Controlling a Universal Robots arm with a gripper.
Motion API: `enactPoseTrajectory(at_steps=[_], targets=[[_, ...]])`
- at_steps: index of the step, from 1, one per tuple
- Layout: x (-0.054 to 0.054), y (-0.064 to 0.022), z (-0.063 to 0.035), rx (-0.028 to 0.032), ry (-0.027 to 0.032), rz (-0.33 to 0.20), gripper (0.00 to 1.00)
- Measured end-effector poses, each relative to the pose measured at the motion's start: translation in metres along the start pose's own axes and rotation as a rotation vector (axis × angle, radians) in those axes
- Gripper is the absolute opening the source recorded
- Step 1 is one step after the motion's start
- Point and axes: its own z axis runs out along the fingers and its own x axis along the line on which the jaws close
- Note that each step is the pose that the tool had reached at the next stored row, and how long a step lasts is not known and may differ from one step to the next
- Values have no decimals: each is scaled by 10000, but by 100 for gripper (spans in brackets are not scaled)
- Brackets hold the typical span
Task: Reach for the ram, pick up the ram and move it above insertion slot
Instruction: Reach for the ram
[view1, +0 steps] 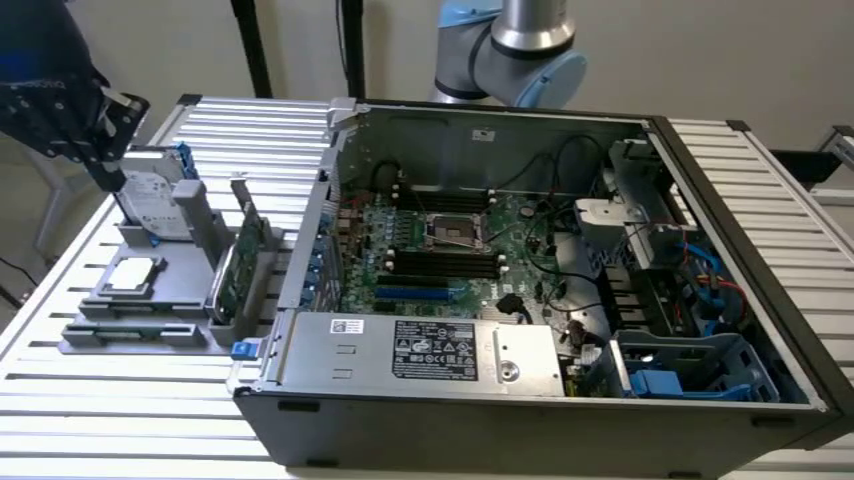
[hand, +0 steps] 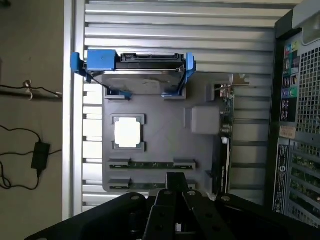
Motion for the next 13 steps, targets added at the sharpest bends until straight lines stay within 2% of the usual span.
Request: enactPoseTrajectory(at_steps=[6,9,13], targets=[[78,-155,-6,-1,-1,-15,11],[102,-174,-5,0,6,-120,11],[106,-175,-1,1,35,-614,11]])
